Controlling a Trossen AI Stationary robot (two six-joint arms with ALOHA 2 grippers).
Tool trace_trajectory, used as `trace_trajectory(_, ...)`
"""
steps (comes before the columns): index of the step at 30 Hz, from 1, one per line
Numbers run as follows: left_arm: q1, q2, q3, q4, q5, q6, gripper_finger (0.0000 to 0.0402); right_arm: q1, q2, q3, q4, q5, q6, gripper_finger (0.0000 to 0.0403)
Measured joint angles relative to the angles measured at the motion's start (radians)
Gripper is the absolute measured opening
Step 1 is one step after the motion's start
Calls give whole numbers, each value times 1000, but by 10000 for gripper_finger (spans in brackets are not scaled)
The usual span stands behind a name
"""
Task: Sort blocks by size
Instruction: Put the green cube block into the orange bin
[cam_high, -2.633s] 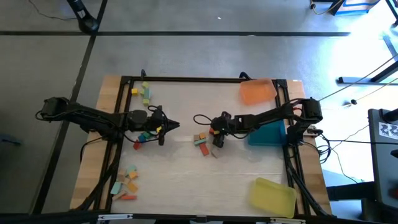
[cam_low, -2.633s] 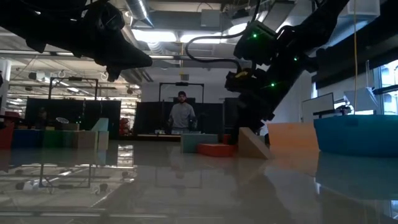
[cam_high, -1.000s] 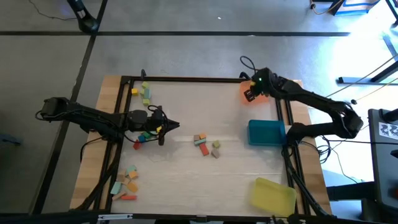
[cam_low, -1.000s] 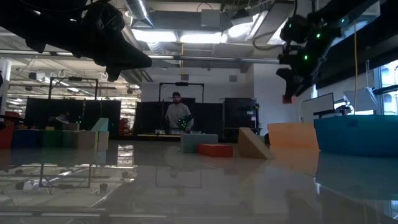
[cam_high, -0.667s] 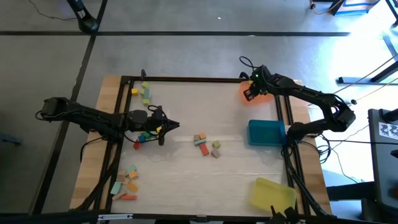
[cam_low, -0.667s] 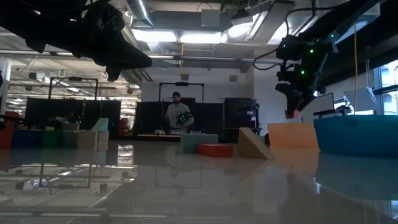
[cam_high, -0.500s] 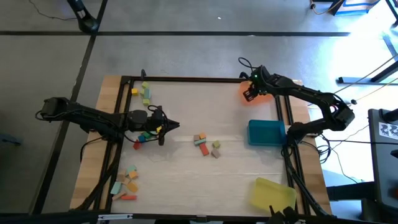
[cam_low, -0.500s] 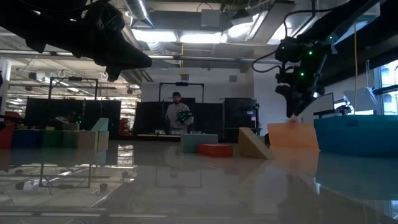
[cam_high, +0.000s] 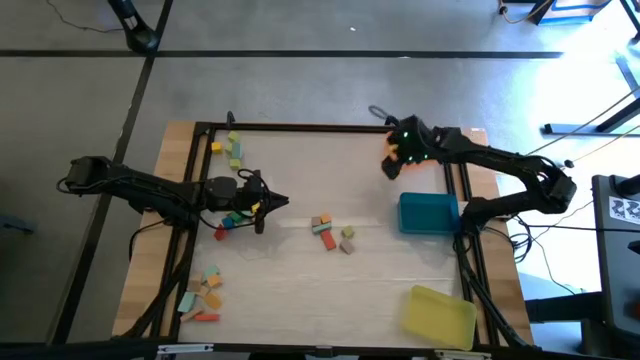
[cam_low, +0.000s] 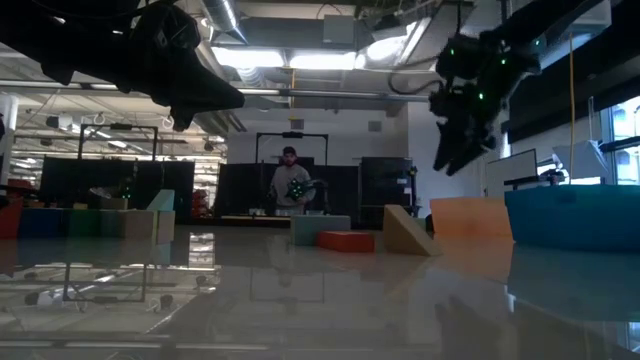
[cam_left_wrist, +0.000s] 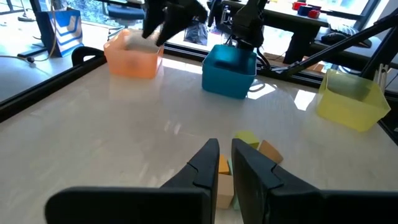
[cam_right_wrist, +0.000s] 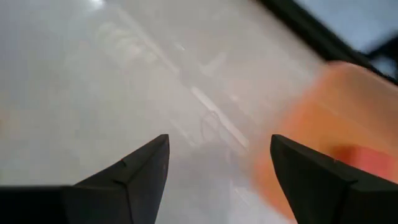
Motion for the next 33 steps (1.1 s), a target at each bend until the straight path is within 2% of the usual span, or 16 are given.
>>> trace_trajectory(8, 0, 0, 0, 0, 0, -3, 31, 295, -2, 0, 8, -1, -69, 277)
trace_trajectory(13, 0, 0, 0, 0, 0, -3, 31, 415, -2, 0, 23, 67, -71, 278)
trace_trajectory(19, 0, 0, 0, 0, 0, 10, 31, 512, 13, -3, 77, 52, -74, 278)
trace_trajectory(28, 0, 0, 0, -6, 0, 23, 31, 603, 88, -115, 405, -133, -150, 278)
trace_trajectory(33, 3, 0, 0, -5, 0, 18, 31, 618, 187, -149, 520, -143, -151, 278)
